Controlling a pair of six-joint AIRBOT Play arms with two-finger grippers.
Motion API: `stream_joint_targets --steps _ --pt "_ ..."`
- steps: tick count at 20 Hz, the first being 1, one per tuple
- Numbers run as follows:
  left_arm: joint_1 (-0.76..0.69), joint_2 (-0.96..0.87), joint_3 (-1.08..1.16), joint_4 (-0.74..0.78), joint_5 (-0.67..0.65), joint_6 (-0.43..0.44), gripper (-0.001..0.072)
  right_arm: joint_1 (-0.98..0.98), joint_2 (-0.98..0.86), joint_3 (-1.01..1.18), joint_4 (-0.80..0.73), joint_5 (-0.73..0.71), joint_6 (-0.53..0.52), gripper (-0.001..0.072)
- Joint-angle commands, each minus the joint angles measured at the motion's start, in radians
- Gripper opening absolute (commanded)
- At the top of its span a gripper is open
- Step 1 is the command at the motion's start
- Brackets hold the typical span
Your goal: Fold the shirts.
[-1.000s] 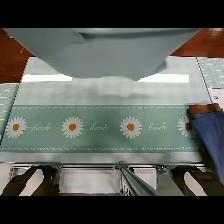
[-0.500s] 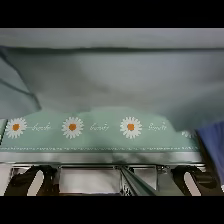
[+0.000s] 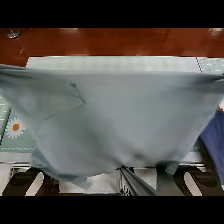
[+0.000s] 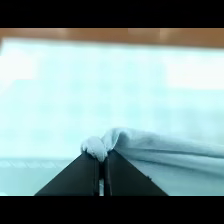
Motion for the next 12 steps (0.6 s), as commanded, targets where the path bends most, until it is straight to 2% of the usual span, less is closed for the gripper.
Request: stream_joint_targets --steps 1,5,9,12 --pt "-0.005 -0.15 -0.209 -0.026 0.233 -0.045 0.003 0.0 -0.186 -0.149 0.068 -0.204 -0.047 0.0019" --pt "-0.006 -0.46 -0.142 -0.036 0.413 -0.062 0.003 0.0 -0.519 -0.097 0.096 -0.396 -0.069 0.0019" --pt "-0.006 -0.768 0.056 -0.102 0.422 -0.063 0.003 0.0 -0.846 0.126 0.162 -0.427 -0.07 0.0019" --pt "-0.006 -0.903 0.179 -0.22 0.409 -0.062 0.003 0.0 -1.014 0.276 0.202 -0.418 -0.066 0.0019"
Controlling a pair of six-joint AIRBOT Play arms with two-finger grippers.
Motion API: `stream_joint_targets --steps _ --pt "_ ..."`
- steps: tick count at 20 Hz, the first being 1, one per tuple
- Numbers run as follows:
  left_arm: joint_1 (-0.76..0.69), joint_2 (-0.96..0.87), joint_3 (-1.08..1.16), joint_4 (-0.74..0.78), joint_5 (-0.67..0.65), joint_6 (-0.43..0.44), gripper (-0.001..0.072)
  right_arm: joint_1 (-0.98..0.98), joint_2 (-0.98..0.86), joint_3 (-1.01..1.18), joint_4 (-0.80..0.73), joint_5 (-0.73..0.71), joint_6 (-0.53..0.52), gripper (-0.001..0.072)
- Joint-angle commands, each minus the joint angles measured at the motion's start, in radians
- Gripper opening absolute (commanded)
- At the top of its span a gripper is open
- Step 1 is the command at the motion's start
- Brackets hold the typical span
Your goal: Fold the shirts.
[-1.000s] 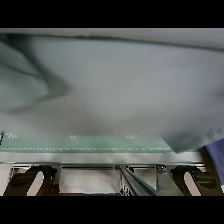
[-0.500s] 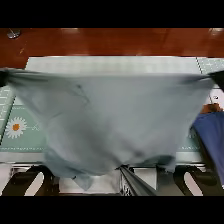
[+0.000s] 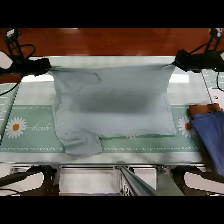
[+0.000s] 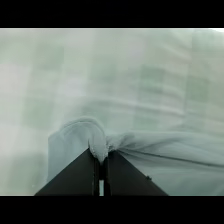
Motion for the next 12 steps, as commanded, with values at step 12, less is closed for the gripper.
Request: stream_joint_targets --steps 12 --pt "0.027 -0.2 -0.026 -0.053 -0.449 0.199 0.0031 -0.037 -0.222 0.04 -0.19 0.386 -0.024 0.002"
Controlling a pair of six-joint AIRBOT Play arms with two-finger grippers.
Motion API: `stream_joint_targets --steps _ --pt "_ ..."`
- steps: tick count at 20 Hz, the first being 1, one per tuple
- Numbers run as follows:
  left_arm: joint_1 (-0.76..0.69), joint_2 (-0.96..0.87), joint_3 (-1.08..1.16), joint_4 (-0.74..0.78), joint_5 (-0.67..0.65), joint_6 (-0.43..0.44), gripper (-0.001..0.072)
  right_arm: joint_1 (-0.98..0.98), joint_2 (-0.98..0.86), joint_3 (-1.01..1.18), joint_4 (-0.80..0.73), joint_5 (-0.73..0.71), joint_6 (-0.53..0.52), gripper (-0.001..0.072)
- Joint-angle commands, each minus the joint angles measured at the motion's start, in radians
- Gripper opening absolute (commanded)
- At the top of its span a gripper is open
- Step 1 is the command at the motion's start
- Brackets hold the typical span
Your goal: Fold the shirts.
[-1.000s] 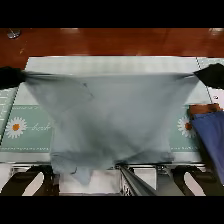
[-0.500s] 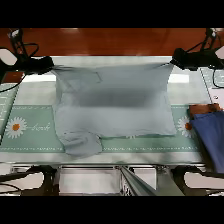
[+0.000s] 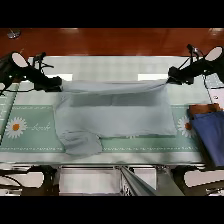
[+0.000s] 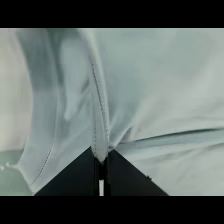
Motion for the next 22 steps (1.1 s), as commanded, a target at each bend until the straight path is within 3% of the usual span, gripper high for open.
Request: stream_joint_targets --steps 1,3,4,5,6,7,10,12,14,17,22 --pt "0.023 -0.023 -0.061 0.029 -0.064 0.038 0.0031 -0.002 -0.009 -0.063 -0.074 0.051 0.018 0.002" --pt "0.029 -0.023 -0.058 0.012 -0.076 0.027 0.0031 -0.002 -0.021 -0.069 -0.072 0.051 0.047 0.0033" --pt "0.029 -0.022 -0.056 -0.007 -0.093 0.028 0.0034 -0.002 -0.023 -0.068 -0.06 0.05 0.066 0.0219" --pt "0.029 -0.022 -0.053 -0.017 -0.117 0.023 0.0151 -0.002 -0.022 -0.067 -0.044 0.051 0.069 0.0574" --pt "0.029 -0.022 -0.042 -0.014 -0.154 0.008 0.0594 -0.011 -0.019 -0.049 -0.038 0.082 0.067 0.0626" --pt "0.037 -0.019 -0.024 -0.013 -0.196 -0.014 0.0702 -0.025 -0.007 -0.027 -0.04 0.127 0.066 0.0626" --pt "0.08 0.073 -0.061 -0.013 -0.241 -0.013 0.0701 -0.096 0.127 -0.043 -0.167 0.192 0.063 0.0625" --pt "0.133 0.207 -0.218 0.003 -0.191 -0.005 0.0702 -0.156 0.279 -0.191 -0.212 0.134 0.058 0.0625" --pt "0.233 0.349 -0.443 -0.016 -0.125 -0.006 0.0701 -0.209 0.472 -0.455 -0.101 -0.022 0.039 0.0622" --pt "0.407 0.536 -0.748 -0.244 -0.03 0.04 0.07 -0.22 0.746 -0.832 0.145 -0.182 -0.039 0.0622" --pt "0.461 0.691 -1.003 -0.335 0.039 0.077 0.07 -0.22 0.927 -1.033 0.249 -0.156 -0.058 0.0622"
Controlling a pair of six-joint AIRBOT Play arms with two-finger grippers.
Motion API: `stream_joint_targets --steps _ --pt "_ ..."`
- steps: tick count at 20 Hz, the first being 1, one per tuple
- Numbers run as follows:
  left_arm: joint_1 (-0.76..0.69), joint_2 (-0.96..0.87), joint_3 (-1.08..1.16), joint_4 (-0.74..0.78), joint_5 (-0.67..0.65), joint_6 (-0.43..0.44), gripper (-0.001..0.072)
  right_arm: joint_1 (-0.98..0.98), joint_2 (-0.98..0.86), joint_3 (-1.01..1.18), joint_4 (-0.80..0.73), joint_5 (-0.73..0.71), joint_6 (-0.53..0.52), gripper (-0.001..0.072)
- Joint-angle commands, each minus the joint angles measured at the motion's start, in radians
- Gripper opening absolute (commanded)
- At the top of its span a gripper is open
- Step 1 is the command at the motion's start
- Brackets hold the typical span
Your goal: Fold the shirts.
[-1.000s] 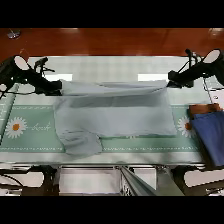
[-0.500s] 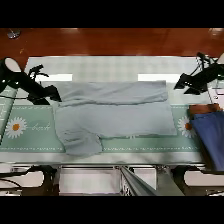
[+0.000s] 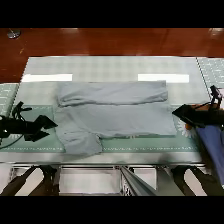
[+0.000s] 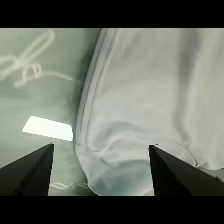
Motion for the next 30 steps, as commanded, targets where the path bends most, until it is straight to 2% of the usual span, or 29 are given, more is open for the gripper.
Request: stream_joint_targets --steps 1,3,8,10,12,13,14,15,17,20,26,30 --pt "0.04 0.079 -0.158 -0.069 0.059 0.022 0.07 -0.006 0.11 -0.124 0.092 -0.02 -0.019 0.0622" --pt "0.022 0.076 -0.159 -0.097 0.04 0.023 0.07 -0.006 0.11 -0.124 0.103 -0.018 -0.017 0.0622" --pt "-0.189 0.017 -0.168 -0.097 0.069 0.003 0.07 -0.006 0.11 -0.121 0.113 -0.059 0.009 0.0622" --pt "-0.262 0.017 -0.184 -0.128 0.076 0.01 0.0699 -0.049 0.11 -0.095 0.085 -0.079 0.035 0.0621" --pt "-0.291 0.017 -0.188 -0.129 0.053 0.03 0.0687 -0.144 0.11 -0.053 -0.019 -0.061 0.088 0.0622" --pt "-0.287 0.018 -0.185 -0.13 0.058 0.03 0.0448 -0.192 0.11 -0.04 -0.111 -0.041 0.121 0.0622" --pt "-0.28 0.019 -0.177 -0.137 0.072 0.031 0.0032 -0.227 0.109 -0.04 -0.197 -0.011 0.163 0.0622" --pt "-0.274 0.02 -0.163 -0.154 0.082 0.051 0.0031 -0.254 0.105 -0.047 -0.253 0.033 0.192 0.0621" --pt "-0.272 0.02 -0.125 -0.192 0.086 0.084 0.0031 -0.267 0.101 -0.087 -0.253 0.092 0.181 0.0622" --pt "-0.272 0.02 -0.079 -0.216 0.098 0.087 0.0031 -0.267 0.101 -0.192 -0.134 0.111 0.142 0.0621" --pt "-0.272 0.02 -0.073 -0.243 0.122 0.109 0.0031 -0.267 0.095 -0.267 0.047 0.04 0.068 0.0621" --pt "-0.272 0.02 -0.073 -0.246 0.152 0.112 0.0031 -0.267 -0.079 -0.252 0.126 0.013 -0.025 0.062"
